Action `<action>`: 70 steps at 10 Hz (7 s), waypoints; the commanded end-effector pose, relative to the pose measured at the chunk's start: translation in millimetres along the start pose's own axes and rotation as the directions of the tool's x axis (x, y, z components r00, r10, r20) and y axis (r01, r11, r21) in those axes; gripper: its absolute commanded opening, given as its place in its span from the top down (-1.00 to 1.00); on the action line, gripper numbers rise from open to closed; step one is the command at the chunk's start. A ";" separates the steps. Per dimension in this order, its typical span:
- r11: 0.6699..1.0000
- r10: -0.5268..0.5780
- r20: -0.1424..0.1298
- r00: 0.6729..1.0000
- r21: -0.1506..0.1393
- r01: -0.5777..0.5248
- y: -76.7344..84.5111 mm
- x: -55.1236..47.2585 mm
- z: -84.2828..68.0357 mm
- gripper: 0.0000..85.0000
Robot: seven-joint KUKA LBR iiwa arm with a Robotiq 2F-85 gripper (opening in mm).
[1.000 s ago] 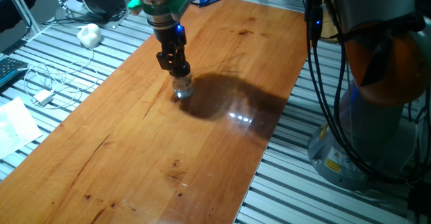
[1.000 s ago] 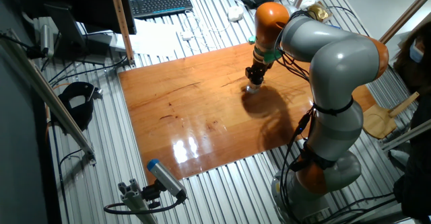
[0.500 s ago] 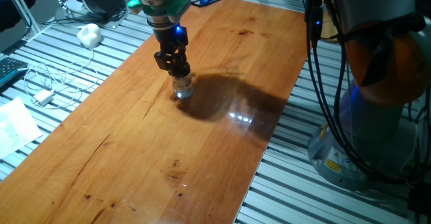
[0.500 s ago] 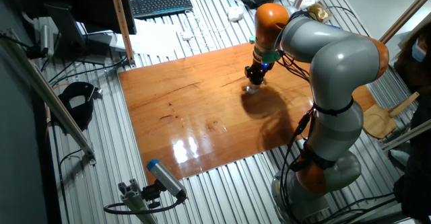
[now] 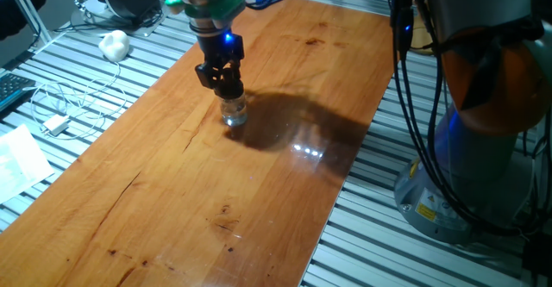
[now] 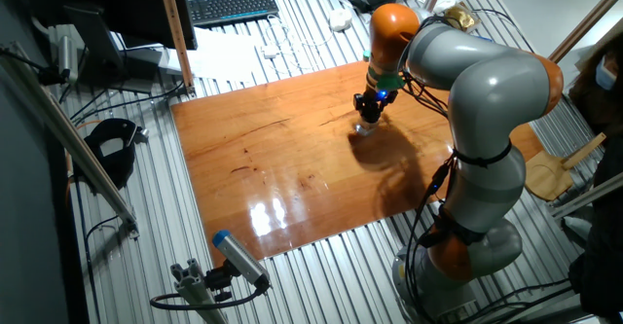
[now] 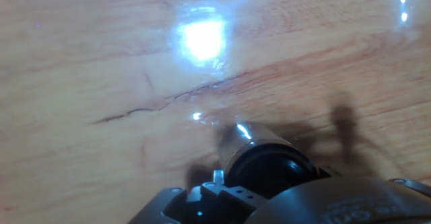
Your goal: Screw the lid onto the jar
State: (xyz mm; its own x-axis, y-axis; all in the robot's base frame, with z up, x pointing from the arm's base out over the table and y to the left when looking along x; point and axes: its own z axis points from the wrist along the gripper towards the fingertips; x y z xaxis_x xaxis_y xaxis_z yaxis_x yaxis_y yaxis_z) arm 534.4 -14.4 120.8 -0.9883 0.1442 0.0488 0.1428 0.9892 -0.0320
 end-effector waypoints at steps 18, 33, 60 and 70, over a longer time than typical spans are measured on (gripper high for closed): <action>0.903 0.430 -0.030 0.902 0.035 -0.429 -0.5 3.6 4.2 0.20; 0.996 0.069 -0.022 0.997 0.058 -0.068 -1.2 -8.2 -10.5 -1.00; 0.830 -0.556 -0.020 0.831 0.030 0.556 5.0 1.4 -6.3 -0.60; 0.831 -0.555 -0.042 0.831 0.024 0.556 2.3 3.2 -1.6 -0.20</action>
State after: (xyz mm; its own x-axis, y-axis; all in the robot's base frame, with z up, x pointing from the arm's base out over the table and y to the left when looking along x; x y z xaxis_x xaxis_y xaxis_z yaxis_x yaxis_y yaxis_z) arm 532.2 -11.6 123.2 -0.8984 -0.4278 0.0995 -0.4320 0.9016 -0.0238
